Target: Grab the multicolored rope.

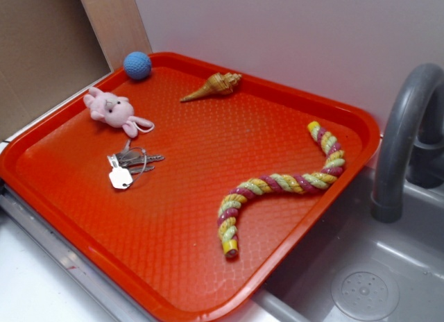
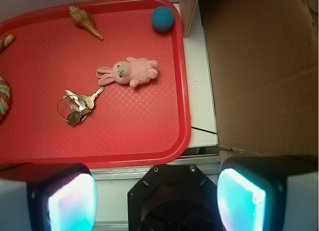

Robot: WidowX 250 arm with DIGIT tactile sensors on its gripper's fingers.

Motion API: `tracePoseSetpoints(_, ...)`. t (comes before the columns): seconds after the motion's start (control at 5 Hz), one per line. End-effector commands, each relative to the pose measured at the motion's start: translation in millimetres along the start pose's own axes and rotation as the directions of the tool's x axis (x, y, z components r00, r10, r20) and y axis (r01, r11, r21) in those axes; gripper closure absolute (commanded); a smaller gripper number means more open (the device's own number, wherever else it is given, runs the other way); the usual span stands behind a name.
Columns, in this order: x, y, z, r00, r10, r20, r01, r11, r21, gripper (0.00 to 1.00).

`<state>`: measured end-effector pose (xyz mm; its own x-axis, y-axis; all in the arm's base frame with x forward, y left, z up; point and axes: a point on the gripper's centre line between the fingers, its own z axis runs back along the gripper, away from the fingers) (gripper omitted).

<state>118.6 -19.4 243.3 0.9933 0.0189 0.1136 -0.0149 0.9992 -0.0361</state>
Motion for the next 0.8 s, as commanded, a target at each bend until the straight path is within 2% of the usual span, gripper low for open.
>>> tracePoseSetpoints(0.0, 0, 0, 0, 1.0, 0.0, 0.0, 0.0, 1.0, 0.0, 0.0)
tracePoseSetpoints(0.4, 30, -74, -16, 0.988, -0.14, 0.068, 0.145, 0.986, -0.085, 0.0)
tracePoseSetpoints(0.6, 40, -124, -28, 0.977, -0.173, 0.126, 0.19, 0.972, -0.137, 0.0)
